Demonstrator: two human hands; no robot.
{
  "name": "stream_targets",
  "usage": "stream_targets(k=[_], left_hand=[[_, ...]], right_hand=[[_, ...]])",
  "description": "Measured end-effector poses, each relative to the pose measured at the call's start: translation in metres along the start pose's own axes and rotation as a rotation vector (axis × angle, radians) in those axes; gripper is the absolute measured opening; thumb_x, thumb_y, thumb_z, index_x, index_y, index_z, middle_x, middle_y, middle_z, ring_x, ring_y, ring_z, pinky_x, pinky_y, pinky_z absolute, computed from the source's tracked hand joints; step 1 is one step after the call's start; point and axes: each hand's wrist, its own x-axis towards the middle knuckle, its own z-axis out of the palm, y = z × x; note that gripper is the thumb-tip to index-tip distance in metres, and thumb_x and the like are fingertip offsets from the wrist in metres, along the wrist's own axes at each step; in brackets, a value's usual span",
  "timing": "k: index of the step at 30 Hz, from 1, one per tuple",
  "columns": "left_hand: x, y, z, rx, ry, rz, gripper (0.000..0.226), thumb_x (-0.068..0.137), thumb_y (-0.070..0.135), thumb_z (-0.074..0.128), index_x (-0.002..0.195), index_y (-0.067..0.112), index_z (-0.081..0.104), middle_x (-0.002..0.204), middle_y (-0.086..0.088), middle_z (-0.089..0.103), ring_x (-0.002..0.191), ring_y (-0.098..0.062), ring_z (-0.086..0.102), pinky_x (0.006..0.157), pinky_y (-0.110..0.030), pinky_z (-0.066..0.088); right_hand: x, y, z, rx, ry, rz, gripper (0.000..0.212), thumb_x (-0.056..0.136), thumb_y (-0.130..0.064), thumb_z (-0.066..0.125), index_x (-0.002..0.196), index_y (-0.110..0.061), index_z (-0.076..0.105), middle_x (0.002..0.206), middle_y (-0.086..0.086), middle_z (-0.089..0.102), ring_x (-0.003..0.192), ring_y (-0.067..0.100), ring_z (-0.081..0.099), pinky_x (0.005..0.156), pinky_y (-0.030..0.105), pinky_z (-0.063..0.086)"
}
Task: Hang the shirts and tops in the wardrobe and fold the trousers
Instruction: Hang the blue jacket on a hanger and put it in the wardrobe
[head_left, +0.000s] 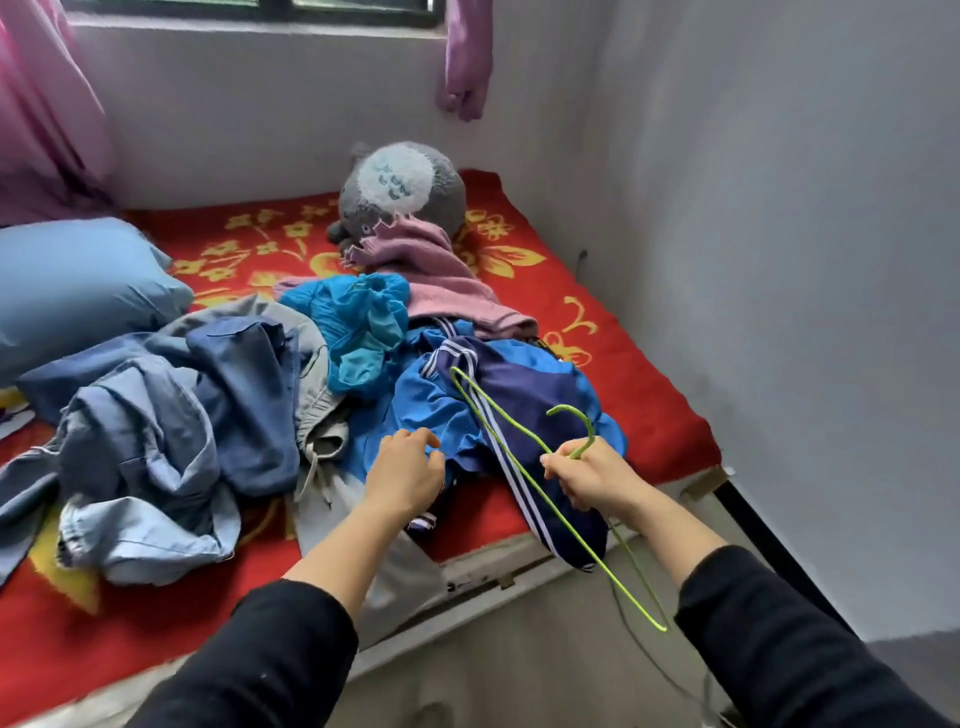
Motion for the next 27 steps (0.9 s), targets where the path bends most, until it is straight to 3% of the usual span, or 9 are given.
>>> stream_targets(k=[8,12,16,19,22,24,26,27], left_hand=[[0.133,-0.004,0.023,0.008,-0.084,-0.134,0.032,0.093,0.022,0.04,0.118,0.014,0.059,0.123,-0.013,0.054,0.117,-0.03,0.044,0.092,-0.039,0.04],[0.206,-0.009,0.045,-0.029,-0.098,-0.24,0.033,0.093,0.023,0.04,0.12,0.015,0.057,0.125,-0.012,0.054,0.113,-0.029,0.048,0.084,-0.037,0.041],[0.276,-0.011,0.072,-0.099,-0.095,-0.389,0.033,0.093,0.022,0.039,0.12,0.013,0.057,0.118,-0.009,0.06,0.101,-0.027,0.055,0.075,-0.031,0.042],[0.323,-0.014,0.098,-0.137,-0.105,-0.492,0.033,0.093,0.023,0.038,0.117,0.013,0.058,0.113,-0.009,0.063,0.096,-0.027,0.056,0.074,-0.032,0.041],[0.37,-0.018,0.126,-0.179,-0.052,-0.525,0.031,0.095,0.027,0.033,0.089,0.01,0.057,0.108,-0.018,0.062,0.1,-0.038,0.053,0.079,-0.038,0.044],[0.399,-0.018,0.142,-0.185,0.011,-0.523,0.033,0.097,0.027,0.032,0.074,0.011,0.047,0.102,-0.019,0.061,0.099,-0.04,0.051,0.078,-0.042,0.043],[0.422,-0.018,0.155,-0.167,0.045,-0.515,0.028,0.098,0.029,0.035,0.087,0.011,0.054,0.113,-0.016,0.059,0.111,-0.038,0.047,0.085,-0.043,0.037],[0.431,-0.02,0.16,-0.158,0.03,-0.529,0.03,0.098,0.03,0.036,0.106,0.009,0.056,0.124,-0.014,0.055,0.12,-0.035,0.042,0.092,-0.043,0.035]], right_hand=[[0.137,-0.018,-0.028,0.027,0.042,0.079,0.03,0.09,-0.019,0.056,0.061,-0.011,0.053,0.041,-0.003,0.042,0.037,0.014,0.039,0.038,0.019,0.03],[0.223,-0.03,-0.035,-0.056,0.004,0.056,0.023,0.088,-0.022,0.054,0.067,-0.013,0.049,0.051,0.002,0.041,0.046,0.018,0.039,0.044,0.025,0.031],[0.312,-0.036,-0.039,-0.207,-0.027,0.01,0.035,0.09,-0.017,0.053,0.059,-0.013,0.038,0.054,0.0,0.037,0.06,0.022,0.038,0.057,0.032,0.029],[0.37,-0.035,-0.042,-0.384,-0.038,-0.048,0.033,0.095,-0.018,0.046,0.063,-0.013,0.041,0.069,0.014,0.05,0.074,0.033,0.045,0.064,0.033,0.024],[0.424,-0.025,-0.042,-0.5,-0.061,-0.105,0.017,0.097,-0.02,0.041,0.088,-0.007,0.047,0.102,0.026,0.061,0.098,0.044,0.054,0.069,0.04,0.03],[0.452,-0.016,-0.039,-0.569,-0.072,-0.135,0.014,0.098,-0.022,0.041,0.09,-0.01,0.044,0.104,0.027,0.062,0.099,0.046,0.055,0.068,0.042,0.03],[0.47,-0.005,-0.037,-0.612,-0.091,-0.149,0.016,0.099,-0.024,0.041,0.09,-0.011,0.043,0.102,0.026,0.063,0.096,0.046,0.056,0.067,0.042,0.03],[0.477,0.0,-0.036,-0.608,-0.105,-0.15,0.017,0.099,-0.024,0.041,0.087,-0.012,0.041,0.1,0.026,0.063,0.094,0.046,0.055,0.066,0.042,0.031]])
